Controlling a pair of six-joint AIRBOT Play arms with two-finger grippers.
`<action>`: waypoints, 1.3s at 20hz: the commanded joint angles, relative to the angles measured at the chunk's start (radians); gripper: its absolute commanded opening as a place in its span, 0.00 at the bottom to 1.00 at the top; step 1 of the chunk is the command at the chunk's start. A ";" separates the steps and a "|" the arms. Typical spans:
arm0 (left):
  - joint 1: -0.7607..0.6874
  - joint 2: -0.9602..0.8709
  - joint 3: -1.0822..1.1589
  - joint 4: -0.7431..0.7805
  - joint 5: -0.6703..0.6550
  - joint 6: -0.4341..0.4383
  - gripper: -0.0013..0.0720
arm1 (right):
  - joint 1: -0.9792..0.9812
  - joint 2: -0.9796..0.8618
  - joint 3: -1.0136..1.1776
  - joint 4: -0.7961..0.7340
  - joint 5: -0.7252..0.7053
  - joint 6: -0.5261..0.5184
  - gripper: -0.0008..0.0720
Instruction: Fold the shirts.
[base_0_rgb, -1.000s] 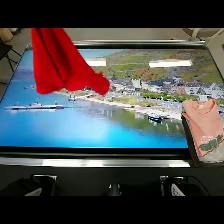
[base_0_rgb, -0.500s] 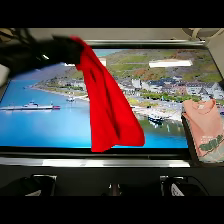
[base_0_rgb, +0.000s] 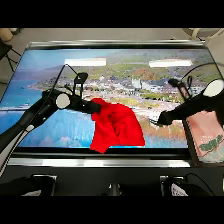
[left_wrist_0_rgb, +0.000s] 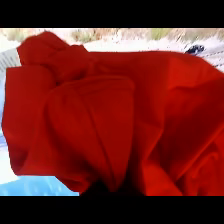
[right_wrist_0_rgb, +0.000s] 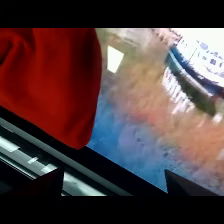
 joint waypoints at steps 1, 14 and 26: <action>0.002 -0.019 -0.048 -0.027 -0.030 -0.016 0.05 | 0.000 -0.061 -0.224 0.138 -0.067 -0.035 0.93; -0.009 -0.021 -0.048 -0.031 0.064 -0.019 0.05 | 0.157 -0.061 -0.497 0.361 -0.466 -0.105 0.33; 0.283 0.324 0.613 0.046 -0.068 0.172 0.05 | 0.153 0.253 0.609 -0.410 -0.356 -0.047 0.03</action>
